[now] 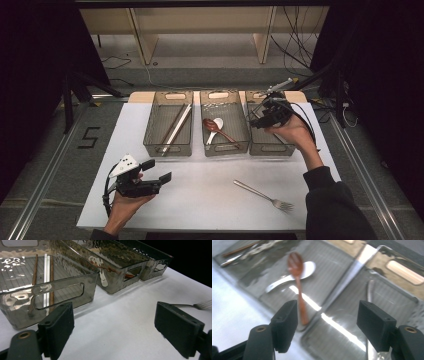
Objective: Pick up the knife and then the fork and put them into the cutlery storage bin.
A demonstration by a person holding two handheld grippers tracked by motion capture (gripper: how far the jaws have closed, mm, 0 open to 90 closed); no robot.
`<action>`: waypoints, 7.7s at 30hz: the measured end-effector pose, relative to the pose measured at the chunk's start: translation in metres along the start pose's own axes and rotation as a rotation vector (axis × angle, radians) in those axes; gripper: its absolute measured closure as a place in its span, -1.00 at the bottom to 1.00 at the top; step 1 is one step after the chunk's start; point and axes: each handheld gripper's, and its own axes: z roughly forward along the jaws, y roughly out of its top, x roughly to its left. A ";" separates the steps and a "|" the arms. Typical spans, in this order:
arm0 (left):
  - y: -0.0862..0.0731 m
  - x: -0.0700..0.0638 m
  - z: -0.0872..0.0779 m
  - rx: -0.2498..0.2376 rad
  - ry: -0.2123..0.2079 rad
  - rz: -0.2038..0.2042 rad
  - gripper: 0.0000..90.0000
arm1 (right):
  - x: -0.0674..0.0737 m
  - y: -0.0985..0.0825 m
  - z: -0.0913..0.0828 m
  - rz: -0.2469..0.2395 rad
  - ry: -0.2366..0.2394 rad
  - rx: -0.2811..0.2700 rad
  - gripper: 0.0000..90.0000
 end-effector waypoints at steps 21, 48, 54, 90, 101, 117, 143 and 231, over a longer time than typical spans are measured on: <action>0.000 0.001 -0.001 -0.007 -0.007 -0.009 -0.65 | 0.056 -0.048 -0.012 -0.105 0.108 0.006 -0.32; 0.000 0.000 -0.002 -0.009 -0.010 -0.002 -0.65 | 0.083 -0.108 0.013 -0.172 0.126 0.273 -0.16; 0.001 -0.001 -0.001 -0.007 -0.010 0.000 -0.65 | 0.086 -0.116 0.019 -0.186 0.132 0.324 -0.03; 0.000 -0.002 -0.001 -0.006 -0.013 0.000 -0.65 | 0.099 -0.134 0.041 -0.292 0.131 0.508 0.84; 0.000 -0.002 -0.001 -0.007 -0.013 0.000 -0.65 | 0.100 -0.133 0.040 -0.307 0.134 0.518 0.89; 0.000 -0.001 -0.001 -0.009 -0.010 0.000 -0.65 | 0.088 -0.122 0.019 -0.257 0.124 0.413 0.89; 0.000 0.000 -0.002 -0.018 -0.005 -0.011 -0.65 | 0.050 -0.081 -0.012 -0.167 0.071 0.176 0.89; 0.000 0.001 -0.002 -0.015 -0.010 -0.008 -0.65 | -0.057 -0.027 0.062 0.110 -0.189 0.093 0.88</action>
